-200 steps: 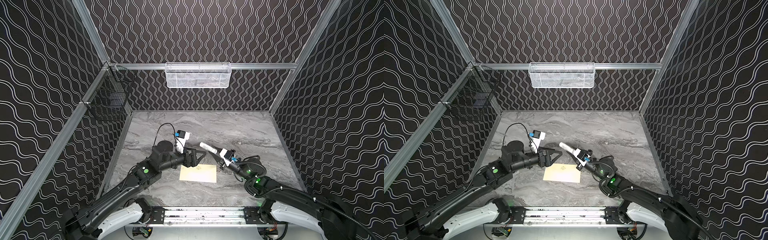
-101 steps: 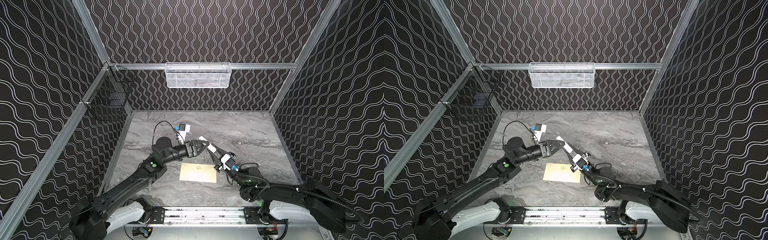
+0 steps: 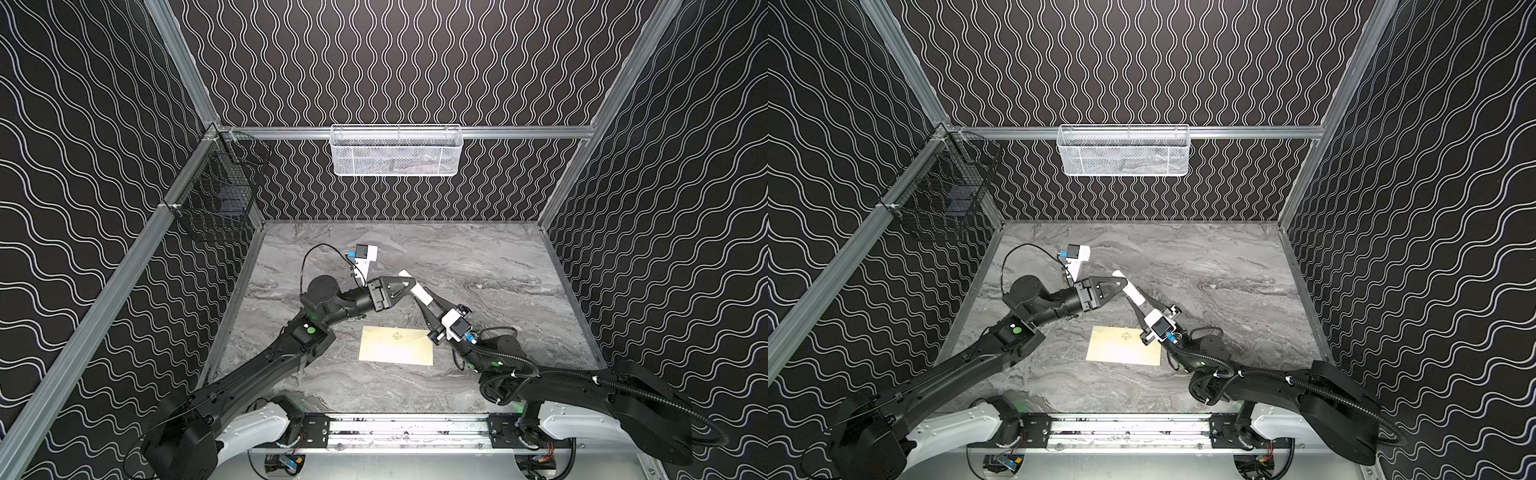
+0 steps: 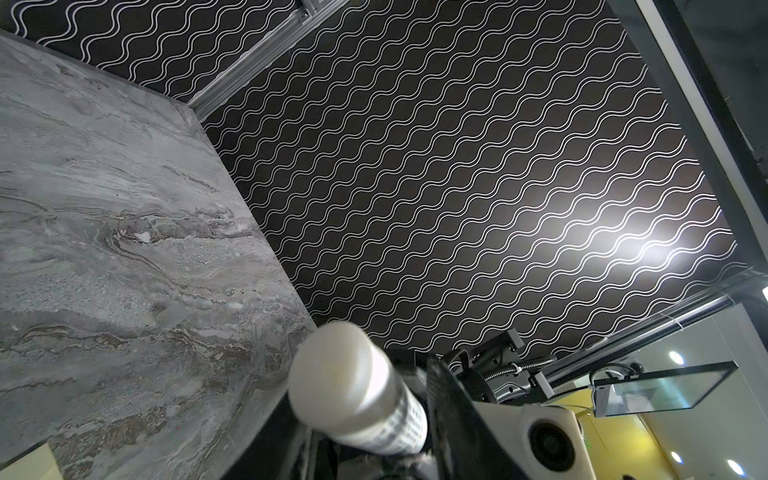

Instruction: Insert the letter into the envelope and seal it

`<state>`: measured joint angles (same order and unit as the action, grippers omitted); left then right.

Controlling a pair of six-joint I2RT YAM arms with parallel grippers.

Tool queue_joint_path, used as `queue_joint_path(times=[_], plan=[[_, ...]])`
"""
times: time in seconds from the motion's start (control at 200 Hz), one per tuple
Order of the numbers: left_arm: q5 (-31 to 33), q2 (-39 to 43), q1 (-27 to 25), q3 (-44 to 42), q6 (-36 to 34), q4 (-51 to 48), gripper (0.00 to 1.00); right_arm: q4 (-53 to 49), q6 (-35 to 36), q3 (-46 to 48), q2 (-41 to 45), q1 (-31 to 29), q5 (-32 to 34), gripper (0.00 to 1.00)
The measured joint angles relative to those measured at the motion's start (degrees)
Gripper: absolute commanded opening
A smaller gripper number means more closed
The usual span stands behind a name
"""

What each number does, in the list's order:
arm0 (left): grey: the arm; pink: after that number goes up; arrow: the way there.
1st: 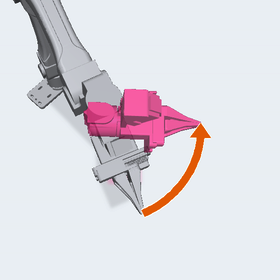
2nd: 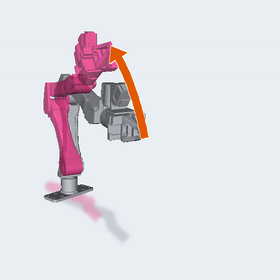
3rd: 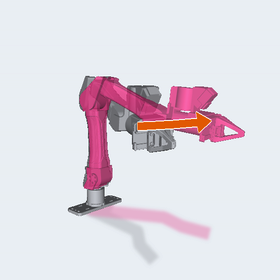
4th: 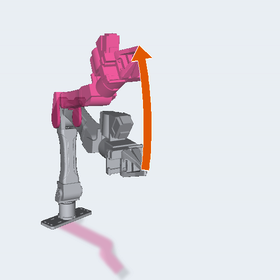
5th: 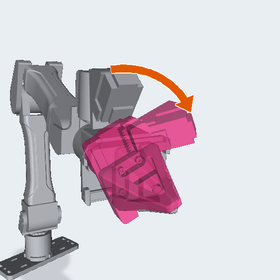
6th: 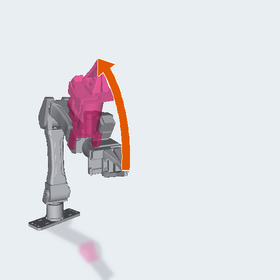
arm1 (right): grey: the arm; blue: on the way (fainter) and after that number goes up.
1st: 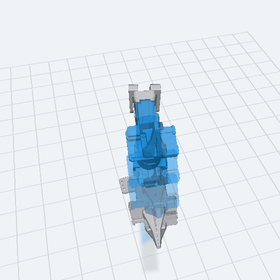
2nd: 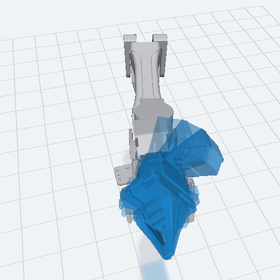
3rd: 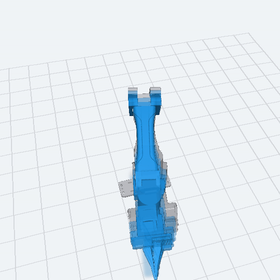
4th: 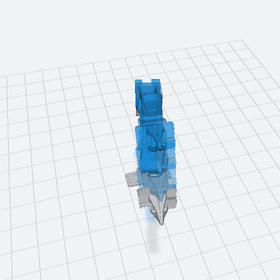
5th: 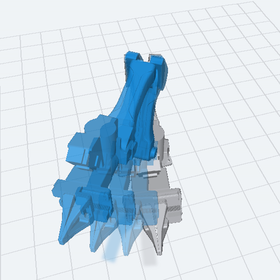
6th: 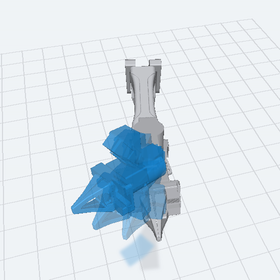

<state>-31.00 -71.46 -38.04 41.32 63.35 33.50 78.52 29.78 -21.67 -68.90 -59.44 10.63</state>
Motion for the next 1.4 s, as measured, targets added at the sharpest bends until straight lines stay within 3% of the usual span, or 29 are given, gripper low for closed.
queue_joint_path(times=[0.115, 0.48, 0.571, 0.746, 0.901, 0.991, 1.091, 1.171, 1.301, 1.396], plan=[[-0.24, -0.42, 0.0, 0.0, 0.81, 0.15, 0.44, 0.0, -0.02, -0.13, -0.48, -0.11, -0.02, 0.0], [-0.57, 0.22, 0.15, 0.66, 0.35, -1.18, 0.24, 0.2, -0.79, -0.35, -1.29, -0.57, 0.35, 0.0], [-0.46, 0.61, 0.15, 1.14, -0.7, -2.78, 0.17, -0.52, -2.1, -0.57, -1.01, -0.7, 0.42, 0.12], [-1.44, 1.29, 0.46, 2.49, -3.98, -6.21, 0.1, -9.9, -8.59, -1.88, 4.33, -1.01, 0.35, 0.46], [-3.74, 0.33, 2.45, 2.86, -8.33, -9.7, 0.04, -31.39, -17.9, -7.56, 15.08, -0.74, -2.71, 0.63], [-6.29, -0.68, 3.28, 4.81, -11.56, -13.18, 0.0, -46.88, -24.72, -14.34, 19.5, 0.28, -5.11, 0.65], [-9.88, -1.42, 3.85, 6.05, -14.62, -14.99, 0.0, -60.96, -32.41, -20.22, 21.49, 3.41, -10.69, 0.63], [-13.18, -2.05, 4.11, 6.67, -16.48, -16.06, 0.0, -68.96, -37.9, -21.68, 22.21, 8.81, -20.65, 0.63], [-17.46, -2.12, 4.17, 6.71, -18.21, -16.48, 0.0, -73.31, -46.16, -20.92, 22.77, 18.73, -37.35, 0.66], [-19.37, -2.12, 4.17, 6.36, -18.47, -15.72, 0.0, -73.88, -50.03, -20.98, 21.99, 22.45, -46.53, 0.68]])
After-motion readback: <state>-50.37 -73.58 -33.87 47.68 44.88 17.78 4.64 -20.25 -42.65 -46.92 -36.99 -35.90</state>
